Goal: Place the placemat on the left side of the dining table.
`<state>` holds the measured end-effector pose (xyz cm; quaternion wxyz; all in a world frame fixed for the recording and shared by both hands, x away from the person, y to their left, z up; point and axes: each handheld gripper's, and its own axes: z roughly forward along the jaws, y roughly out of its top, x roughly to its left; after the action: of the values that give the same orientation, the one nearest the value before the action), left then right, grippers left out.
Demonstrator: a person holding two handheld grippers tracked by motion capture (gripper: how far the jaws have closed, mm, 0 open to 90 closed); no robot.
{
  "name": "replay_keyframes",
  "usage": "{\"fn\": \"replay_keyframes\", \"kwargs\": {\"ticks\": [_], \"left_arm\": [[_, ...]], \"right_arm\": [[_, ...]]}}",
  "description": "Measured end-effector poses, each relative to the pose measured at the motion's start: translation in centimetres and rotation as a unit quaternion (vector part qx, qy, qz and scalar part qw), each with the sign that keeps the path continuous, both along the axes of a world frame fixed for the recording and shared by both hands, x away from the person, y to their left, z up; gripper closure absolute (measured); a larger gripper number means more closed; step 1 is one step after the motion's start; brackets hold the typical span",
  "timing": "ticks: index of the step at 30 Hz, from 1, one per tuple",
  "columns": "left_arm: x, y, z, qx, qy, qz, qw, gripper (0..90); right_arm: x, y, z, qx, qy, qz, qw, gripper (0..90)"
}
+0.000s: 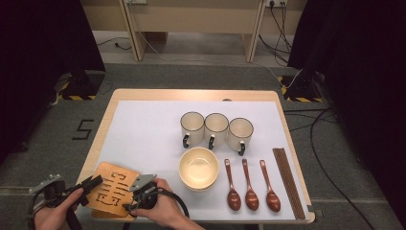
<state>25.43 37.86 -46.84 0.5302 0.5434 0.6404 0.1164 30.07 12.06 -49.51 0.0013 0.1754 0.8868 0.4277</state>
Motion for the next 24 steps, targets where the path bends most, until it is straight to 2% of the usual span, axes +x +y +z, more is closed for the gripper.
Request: {"fn": "replay_keyframes", "kwargs": {"ticks": [1,4,6,8,16,20,24], "left_arm": [[0.0,-0.1,0.1,0.003,-0.001,0.000,1.0000,57.8],[-0.2,-0.2,0.6,-0.020,-0.010,-0.002,0.9997,62.5],[-0.3,-0.3,0.6,-0.027,-0.011,-0.007,0.9996,65.2],[-0.3,-0.8,0.5,-0.043,-0.010,-0.019,0.9988,66.5],[0.1,-1.7,0.1,-0.044,-0.008,-0.037,0.9983,80.2],[0.2,-1.8,-0.1,-0.048,-0.007,-0.037,0.9981,82.0],[0.2,-2.0,0.2,-0.061,-0.013,-0.040,0.9972,83.6]], "right_arm": [[0.0,0.0,0.0,-0.001,-0.003,0.004,1.0000,36.9],[0.1,-0.1,0.0,0.001,-0.006,0.010,0.9999,37.0],[0.2,-0.2,-0.2,0.007,-0.007,0.012,0.9999,37.4],[0.2,-0.3,-0.2,0.011,-0.004,0.012,0.9999,37.4],[0.3,-0.3,-0.3,0.014,-0.006,0.013,0.9998,38.0],[0.4,-0.3,-0.3,0.013,-0.008,0.013,0.9998,38.7],[0.4,-0.3,-0.3,0.014,-0.010,0.014,0.9997,39.2]]}}
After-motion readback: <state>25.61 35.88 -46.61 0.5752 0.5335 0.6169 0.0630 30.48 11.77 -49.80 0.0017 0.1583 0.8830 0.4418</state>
